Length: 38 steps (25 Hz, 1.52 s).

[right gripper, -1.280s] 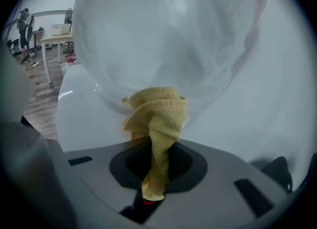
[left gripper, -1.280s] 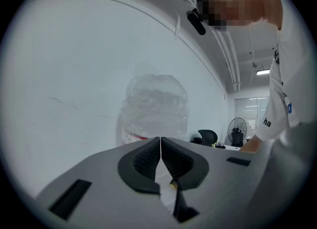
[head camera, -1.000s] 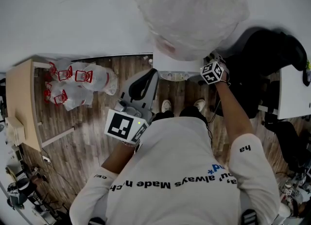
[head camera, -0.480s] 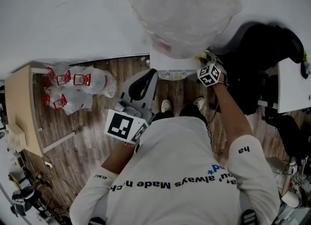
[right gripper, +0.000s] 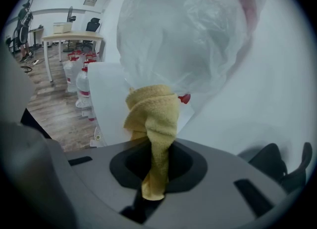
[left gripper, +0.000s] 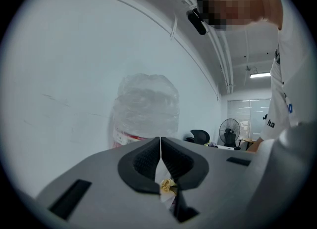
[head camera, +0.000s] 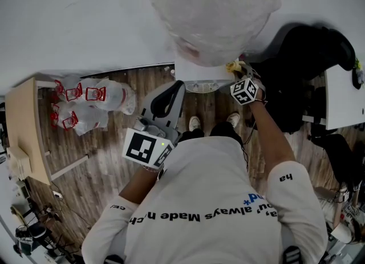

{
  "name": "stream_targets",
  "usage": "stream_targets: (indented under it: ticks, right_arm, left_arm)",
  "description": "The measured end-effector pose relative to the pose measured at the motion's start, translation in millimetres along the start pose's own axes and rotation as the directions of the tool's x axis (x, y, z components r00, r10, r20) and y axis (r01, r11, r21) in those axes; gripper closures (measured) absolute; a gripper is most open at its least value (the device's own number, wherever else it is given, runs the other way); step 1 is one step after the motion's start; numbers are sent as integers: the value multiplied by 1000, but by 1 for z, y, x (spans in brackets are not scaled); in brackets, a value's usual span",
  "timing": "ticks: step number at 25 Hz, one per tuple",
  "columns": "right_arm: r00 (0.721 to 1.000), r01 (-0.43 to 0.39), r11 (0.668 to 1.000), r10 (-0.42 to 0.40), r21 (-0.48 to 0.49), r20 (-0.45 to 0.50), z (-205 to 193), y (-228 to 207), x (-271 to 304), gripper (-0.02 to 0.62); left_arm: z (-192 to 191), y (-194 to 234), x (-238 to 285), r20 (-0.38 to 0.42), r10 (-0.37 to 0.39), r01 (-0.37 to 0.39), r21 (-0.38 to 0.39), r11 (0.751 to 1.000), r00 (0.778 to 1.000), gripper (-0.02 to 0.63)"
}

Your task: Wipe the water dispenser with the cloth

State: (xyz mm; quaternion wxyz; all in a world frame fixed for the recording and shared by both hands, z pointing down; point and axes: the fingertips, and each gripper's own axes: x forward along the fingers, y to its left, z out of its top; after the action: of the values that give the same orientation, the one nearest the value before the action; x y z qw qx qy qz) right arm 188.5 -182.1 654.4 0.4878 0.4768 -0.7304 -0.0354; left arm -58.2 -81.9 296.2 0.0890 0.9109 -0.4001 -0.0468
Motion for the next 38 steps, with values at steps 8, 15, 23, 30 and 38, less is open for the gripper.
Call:
stream_targets:
  ticks: [8,15,23,30,38]
  right_arm:
    - [1000,6,1000,-6,10,3,-5,11,-11,555]
    - [1000,11,1000,-11,19,8,-11,19,-20,555]
    - [1000,19,999,-19,31,7,-14,25,-27,555]
    - [1000,29,999,-29,28,4,-20,33,-34,554]
    - [999,47,980,-51,194,15,-13,31,-52,538]
  left_arm:
    - [-2,-5,-4,-3,-13,13,-4,1000,1000,580]
    - [-4,-10,-2,-5,-23,23,-2,1000,1000,580]
    - [-2,-12,-4,0,-29,29,-1,1000,1000,580]
    - [-2,-14,-5,0,-29,29,-1,1000,1000,580]
    - [-3,-9,-9,-1,-15,15,2,1000,1000,580]
